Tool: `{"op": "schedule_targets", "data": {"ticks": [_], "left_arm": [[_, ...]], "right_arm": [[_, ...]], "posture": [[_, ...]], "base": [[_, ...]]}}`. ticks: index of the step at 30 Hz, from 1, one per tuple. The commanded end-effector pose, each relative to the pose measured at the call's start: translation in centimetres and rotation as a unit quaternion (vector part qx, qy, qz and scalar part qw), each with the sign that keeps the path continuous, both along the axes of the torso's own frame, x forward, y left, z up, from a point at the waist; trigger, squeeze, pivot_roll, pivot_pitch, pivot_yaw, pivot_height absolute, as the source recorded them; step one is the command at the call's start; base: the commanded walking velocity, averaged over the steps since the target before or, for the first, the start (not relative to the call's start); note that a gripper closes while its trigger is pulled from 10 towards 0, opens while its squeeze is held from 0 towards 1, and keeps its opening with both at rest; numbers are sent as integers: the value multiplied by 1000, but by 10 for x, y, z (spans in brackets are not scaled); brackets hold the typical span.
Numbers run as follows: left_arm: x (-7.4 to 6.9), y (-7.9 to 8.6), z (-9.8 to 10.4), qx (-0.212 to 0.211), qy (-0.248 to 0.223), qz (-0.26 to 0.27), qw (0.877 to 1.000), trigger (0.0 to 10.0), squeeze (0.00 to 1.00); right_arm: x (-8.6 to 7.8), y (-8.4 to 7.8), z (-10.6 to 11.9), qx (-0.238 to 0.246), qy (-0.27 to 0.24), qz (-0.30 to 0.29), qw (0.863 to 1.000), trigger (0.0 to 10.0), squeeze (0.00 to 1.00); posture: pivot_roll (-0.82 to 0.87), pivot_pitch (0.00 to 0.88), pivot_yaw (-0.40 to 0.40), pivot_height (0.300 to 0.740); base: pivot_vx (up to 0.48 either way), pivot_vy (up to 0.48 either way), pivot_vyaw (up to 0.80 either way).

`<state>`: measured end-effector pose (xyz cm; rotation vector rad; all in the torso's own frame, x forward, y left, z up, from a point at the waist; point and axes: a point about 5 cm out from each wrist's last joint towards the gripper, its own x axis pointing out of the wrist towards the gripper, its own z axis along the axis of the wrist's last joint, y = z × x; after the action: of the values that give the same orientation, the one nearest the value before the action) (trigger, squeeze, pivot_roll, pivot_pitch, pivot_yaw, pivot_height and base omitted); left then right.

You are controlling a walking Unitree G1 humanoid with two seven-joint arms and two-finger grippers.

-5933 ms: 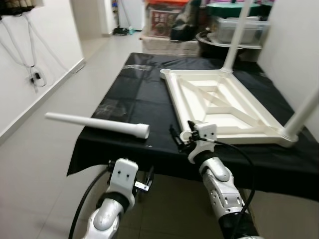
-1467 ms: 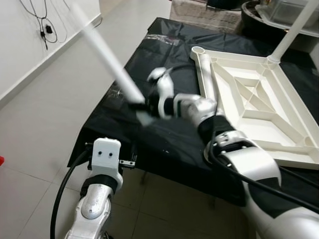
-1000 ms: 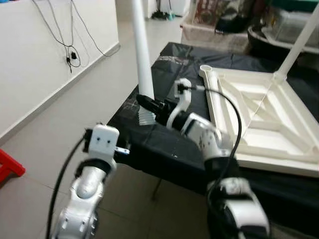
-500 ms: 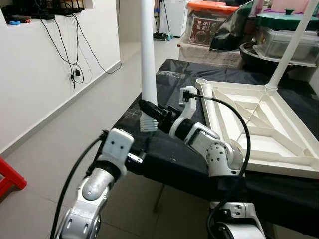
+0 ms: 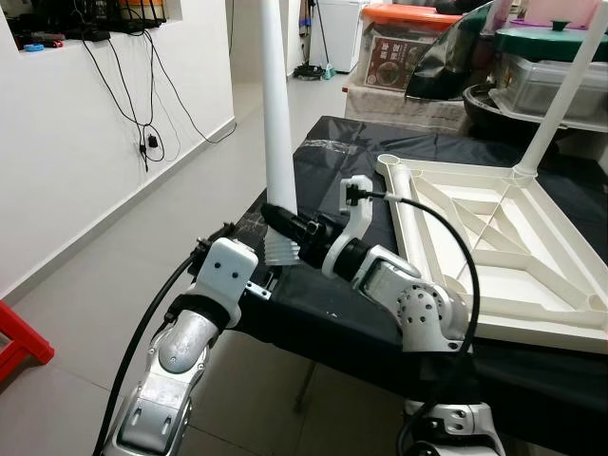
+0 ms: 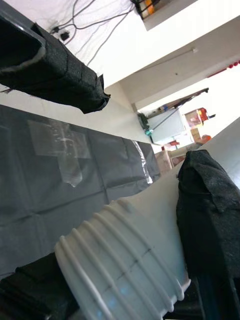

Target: Building children table

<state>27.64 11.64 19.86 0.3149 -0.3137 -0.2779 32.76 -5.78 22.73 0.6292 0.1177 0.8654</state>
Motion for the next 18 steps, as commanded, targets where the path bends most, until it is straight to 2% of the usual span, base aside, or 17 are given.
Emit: {"op": "schedule_targets", "data": {"ticks": [1, 5, 6, 7, 8, 14, 18], "left_arm": [[2, 2, 5, 1, -17, 0, 1000, 10000, 0], [3, -6, 6, 29, -38, -8, 999, 10000, 0], [4, -6, 6, 41, -45, -3, 998, 471, 0], [4, -6, 6, 49, -49, 1, 998, 471, 0], [5, -6, 6, 54, -54, 5, 997, 0, 0], [8, 1, 10, 97, -100, 41, 989, 0, 0], [9, 6, 12, 104, -112, 55, 987, 0, 0]], "right_arm": [[-11, 19, -15, 27, 37, 28, 999, 0, 0], [-12, 19, -19, 25, 52, 20, 998, 0, 0], [-12, 19, -20, 28, 57, 22, 998, 0, 0], [-13, 19, -20, 30, 60, 23, 998, 0, 0], [-13, 19, -20, 32, 63, 22, 997, 0, 0], [-14, 19, -19, 72, 95, 22, 993, 0, 0], [-13, 18, -18, 104, 118, 18, 987, 0, 0]], "posture": [[90, 0, -49, 740], [87, 0, -53, 740], [84, 0, -54, 740], [84, 0, -54, 740], [84, 0, -54, 740], [80, 0, -54, 740], [82, 0, -59, 740]], "base": [[0, 0, 0], [0, 0, 0], [0, 0, 0], [0, 0, 0], [0, 0, 0], [0, 0, 0], [0, 0, 0]]}}
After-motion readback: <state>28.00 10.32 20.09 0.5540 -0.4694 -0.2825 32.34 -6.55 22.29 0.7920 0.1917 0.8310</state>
